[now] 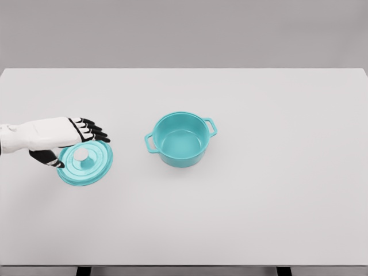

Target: Cover the pot with left arm

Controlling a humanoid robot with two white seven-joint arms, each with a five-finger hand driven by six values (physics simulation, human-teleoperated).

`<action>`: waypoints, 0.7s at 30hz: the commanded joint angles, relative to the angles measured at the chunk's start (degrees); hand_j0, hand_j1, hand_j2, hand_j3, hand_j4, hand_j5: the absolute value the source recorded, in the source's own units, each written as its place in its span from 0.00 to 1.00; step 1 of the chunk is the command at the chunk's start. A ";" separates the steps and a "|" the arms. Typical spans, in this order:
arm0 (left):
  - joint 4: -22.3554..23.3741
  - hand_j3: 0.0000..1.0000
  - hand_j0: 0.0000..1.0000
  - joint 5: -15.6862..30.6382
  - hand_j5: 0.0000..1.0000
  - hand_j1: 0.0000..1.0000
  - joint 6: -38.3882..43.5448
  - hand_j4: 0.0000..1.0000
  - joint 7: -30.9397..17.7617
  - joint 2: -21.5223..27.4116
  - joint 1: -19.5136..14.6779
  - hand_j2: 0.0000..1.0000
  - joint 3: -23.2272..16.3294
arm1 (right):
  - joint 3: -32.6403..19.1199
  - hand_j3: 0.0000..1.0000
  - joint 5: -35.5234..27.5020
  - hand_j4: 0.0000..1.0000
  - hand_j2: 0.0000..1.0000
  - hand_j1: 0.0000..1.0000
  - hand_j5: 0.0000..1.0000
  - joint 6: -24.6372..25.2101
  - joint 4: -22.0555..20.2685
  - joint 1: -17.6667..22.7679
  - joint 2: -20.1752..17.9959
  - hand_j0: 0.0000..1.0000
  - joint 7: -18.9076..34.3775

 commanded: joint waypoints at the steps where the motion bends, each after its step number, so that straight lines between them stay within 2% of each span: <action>1: 1.15 1.00 1.00 1.19 1.00 1.00 0.13 1.00 0.10 0.40 -0.09 1.00 -1.04 | -0.01 1.00 0.03 1.00 1.00 1.00 1.00 -0.03 0.00 0.00 0.00 1.00 0.02; 7: 5.02 1.00 1.00 0.49 1.00 1.00 0.13 1.00 0.37 -1.44 -0.44 1.00 -1.56 | -0.01 1.00 0.03 1.00 1.00 1.00 1.00 -0.03 0.00 0.00 0.00 1.00 0.02; 12: 5.63 1.00 1.00 0.49 1.00 1.00 0.13 1.00 0.28 -2.15 -1.23 1.00 -1.83 | -0.01 1.00 0.03 1.00 1.00 1.00 1.00 -0.03 0.00 0.00 0.00 1.00 0.02; 21: 6.34 0.93 0.93 0.40 0.93 0.93 0.13 0.93 0.46 -2.32 -1.58 0.93 -1.92 | -0.01 1.00 0.03 1.00 1.00 1.00 1.00 -0.03 0.00 0.00 0.00 1.00 0.02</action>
